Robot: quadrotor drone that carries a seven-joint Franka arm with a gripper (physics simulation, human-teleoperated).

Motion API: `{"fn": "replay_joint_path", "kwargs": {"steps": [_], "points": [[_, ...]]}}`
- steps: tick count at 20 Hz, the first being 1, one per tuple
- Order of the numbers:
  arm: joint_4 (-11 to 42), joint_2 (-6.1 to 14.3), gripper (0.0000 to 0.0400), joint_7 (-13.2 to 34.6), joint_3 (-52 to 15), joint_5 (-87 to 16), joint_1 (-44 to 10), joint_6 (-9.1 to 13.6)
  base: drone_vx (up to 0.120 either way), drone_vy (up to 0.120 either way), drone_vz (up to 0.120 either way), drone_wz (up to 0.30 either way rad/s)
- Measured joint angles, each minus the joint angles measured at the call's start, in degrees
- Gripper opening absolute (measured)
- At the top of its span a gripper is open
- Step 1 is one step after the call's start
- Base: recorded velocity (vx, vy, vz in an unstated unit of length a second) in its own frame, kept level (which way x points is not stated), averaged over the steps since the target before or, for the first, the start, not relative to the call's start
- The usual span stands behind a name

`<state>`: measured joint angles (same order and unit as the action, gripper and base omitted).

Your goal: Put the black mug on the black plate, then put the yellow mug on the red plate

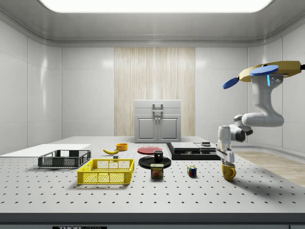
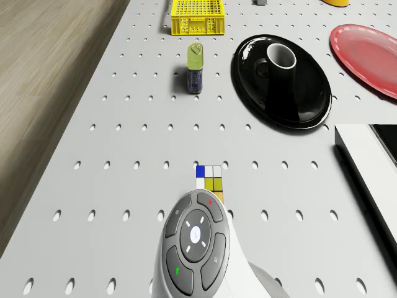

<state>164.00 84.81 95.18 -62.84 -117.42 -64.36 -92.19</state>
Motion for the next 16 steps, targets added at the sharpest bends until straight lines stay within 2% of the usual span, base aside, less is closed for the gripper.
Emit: {"fn": "replay_joint_path", "kwargs": {"steps": [1,7,9,16], "points": [[0.24,-0.05,0.0111,0.00,-0.57,0.53,0.15,0.30,0.000,0.000,0.000,0.000],[1.70,-0.36,0.0110,0.09,-4.59,4.33,0.93,2.16,0.000,0.000,-0.120,0.000],[1.96,-0.42,0.0110,0.13,-5.43,5.12,1.04,2.49,0.000,0.000,-0.040,0.000],[2.31,-0.42,0.0110,0.23,-6.75,6.41,1.16,2.92,0.000,0.000,0.120,0.000]]}}
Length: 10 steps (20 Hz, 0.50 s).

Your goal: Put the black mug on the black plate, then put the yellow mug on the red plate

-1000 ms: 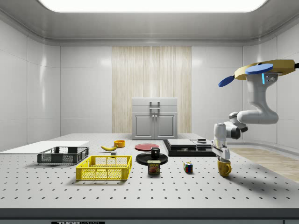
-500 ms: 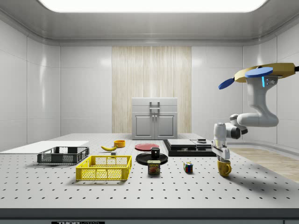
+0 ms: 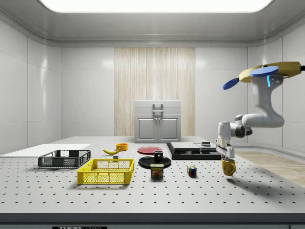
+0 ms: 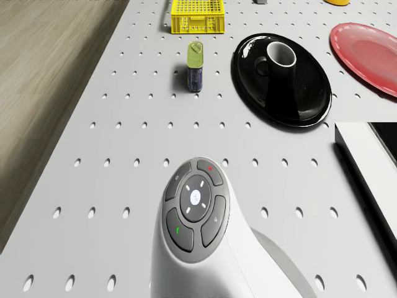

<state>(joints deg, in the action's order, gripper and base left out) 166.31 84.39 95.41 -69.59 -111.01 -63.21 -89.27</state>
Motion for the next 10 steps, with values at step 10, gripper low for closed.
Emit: {"fn": "replay_joint_path", "kwargs": {"steps": [10], "points": [[0.07,0.19,0.0110,0.08,-0.36,0.39,-0.05,-0.08,0.096,-0.088,0.120,0.000]]}}
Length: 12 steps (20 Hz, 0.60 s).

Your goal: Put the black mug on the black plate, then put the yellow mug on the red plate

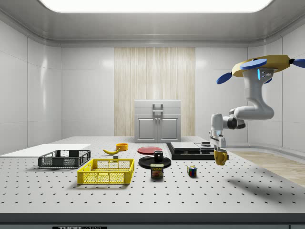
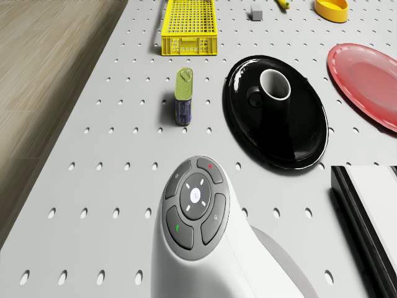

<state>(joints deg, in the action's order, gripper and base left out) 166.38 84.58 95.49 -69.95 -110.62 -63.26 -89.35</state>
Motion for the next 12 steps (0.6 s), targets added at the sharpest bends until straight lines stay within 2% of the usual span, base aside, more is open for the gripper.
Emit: {"fn": "replay_joint_path", "kwargs": {"steps": [1,4,8,12], "points": [[0.00,0.02,0.0110,0.01,-0.01,0.02,-0.01,-0.02,0.120,-0.120,0.120,0.000],[0.00,0.08,0.0110,0.03,-0.04,0.06,-0.03,-0.07,0.120,-0.120,0.000,0.000],[-0.01,0.16,0.0110,0.05,-0.07,0.10,-0.06,-0.15,0.120,-0.120,0.100,0.000],[-0.01,0.24,0.0110,0.08,-0.09,0.14,-0.09,-0.22,0.120,-0.120,0.000,0.000]]}}
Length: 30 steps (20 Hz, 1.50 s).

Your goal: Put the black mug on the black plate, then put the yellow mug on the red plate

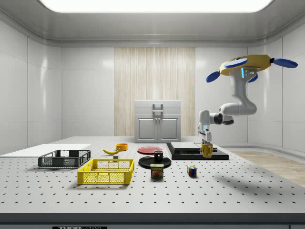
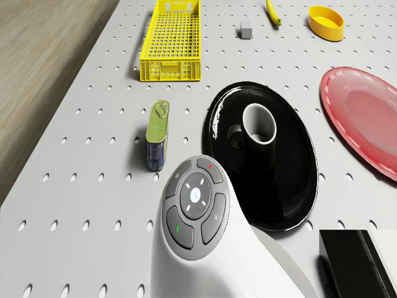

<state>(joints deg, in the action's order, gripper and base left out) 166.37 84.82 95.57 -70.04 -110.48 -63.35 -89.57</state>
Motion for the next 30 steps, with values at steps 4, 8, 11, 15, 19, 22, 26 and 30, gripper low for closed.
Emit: {"fn": "replay_joint_path", "kwargs": {"steps": [4,8,11,15,19,22,26,30], "points": [[-0.01,0.07,0.0110,0.02,-0.02,0.03,-0.03,-0.07,0.120,-0.120,0.090,0.000],[-0.01,0.14,0.0110,0.04,-0.03,0.07,-0.06,-0.14,0.120,-0.120,0.040,0.000],[-0.01,0.19,0.0110,0.06,-0.05,0.09,-0.08,-0.18,0.120,-0.120,0.000,0.000],[-0.02,0.26,0.0110,0.08,-0.06,0.12,-0.10,-0.24,0.120,-0.120,0.000,0.000],[-0.02,0.32,0.0110,0.10,-0.08,0.14,-0.12,-0.30,0.120,-0.120,0.000,0.000],[-0.03,0.36,0.0110,0.11,-0.09,0.16,-0.14,-0.34,0.120,-0.120,0.000,0.000],[-0.03,0.42,0.0110,0.13,-0.10,0.19,-0.16,-0.40,0.120,-0.120,0.000,0.000],[-0.03,0.47,0.0110,0.14,-0.11,0.21,-0.18,-0.45,0.120,-0.120,0.000,0.000]]}}
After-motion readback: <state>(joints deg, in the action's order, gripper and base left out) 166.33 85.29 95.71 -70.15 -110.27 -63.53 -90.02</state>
